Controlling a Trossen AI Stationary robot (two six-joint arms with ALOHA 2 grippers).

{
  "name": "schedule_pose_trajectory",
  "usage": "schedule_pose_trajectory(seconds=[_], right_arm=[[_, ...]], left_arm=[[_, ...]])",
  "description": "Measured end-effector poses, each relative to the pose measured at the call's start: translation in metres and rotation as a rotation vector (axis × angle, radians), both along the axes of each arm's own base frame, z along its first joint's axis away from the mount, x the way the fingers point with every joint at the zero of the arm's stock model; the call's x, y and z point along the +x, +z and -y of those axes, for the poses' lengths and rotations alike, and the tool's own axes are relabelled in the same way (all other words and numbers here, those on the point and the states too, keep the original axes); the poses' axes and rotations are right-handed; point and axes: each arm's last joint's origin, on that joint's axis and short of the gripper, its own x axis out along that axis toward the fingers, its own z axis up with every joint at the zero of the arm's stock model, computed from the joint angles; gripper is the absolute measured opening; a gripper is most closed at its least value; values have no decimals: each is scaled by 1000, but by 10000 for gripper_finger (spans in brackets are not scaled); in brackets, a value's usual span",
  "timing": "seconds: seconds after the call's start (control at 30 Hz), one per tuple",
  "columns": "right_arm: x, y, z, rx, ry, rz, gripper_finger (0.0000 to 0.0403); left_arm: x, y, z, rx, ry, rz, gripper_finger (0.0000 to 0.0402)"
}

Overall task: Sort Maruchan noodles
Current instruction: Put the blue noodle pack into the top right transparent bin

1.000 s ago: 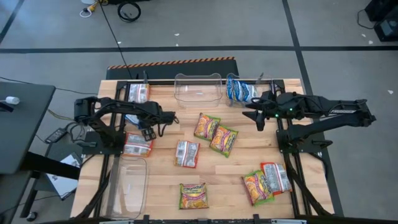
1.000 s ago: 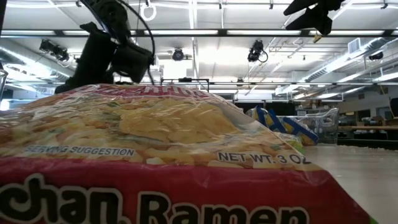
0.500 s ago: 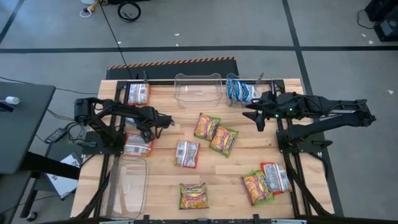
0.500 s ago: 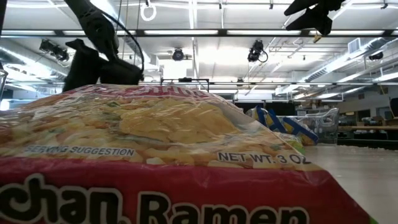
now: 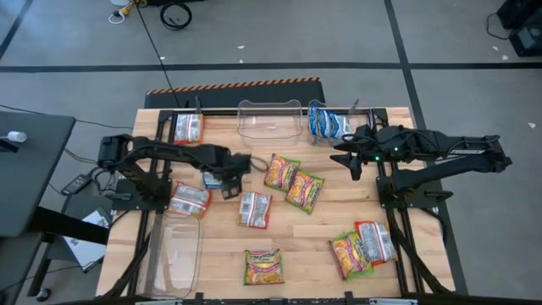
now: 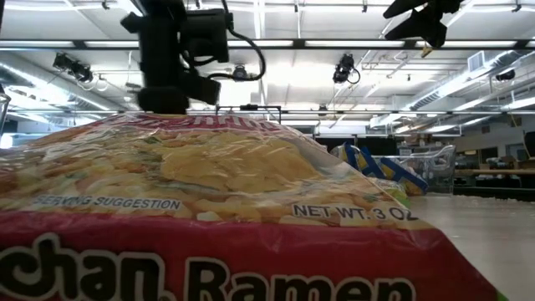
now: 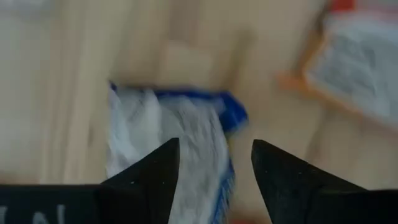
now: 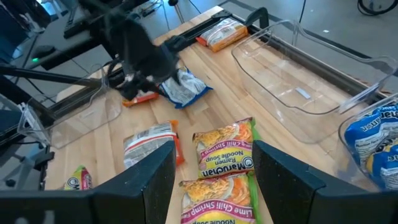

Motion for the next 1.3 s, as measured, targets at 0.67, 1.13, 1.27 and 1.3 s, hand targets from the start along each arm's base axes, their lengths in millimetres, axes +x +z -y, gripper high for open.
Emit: schedule_pose_trajectory(seconds=[0.67, 1.13, 1.27, 1.3], right_arm=[[0, 0, 0, 15, 2, 1, 217], [2, -1, 0, -98, 55, -33, 217], [2, -1, 0, -147, 79, -45, 217], [2, -1, 0, -166, 89, -50, 217]], left_arm=[[-37, -62, 19, 192, -22, -68, 201], [3, -8, 29, 6, -154, 40, 26], [28, 34, 35, -6, -219, 187, 36], [34, 46, 37, -7, -237, 235, 34]])
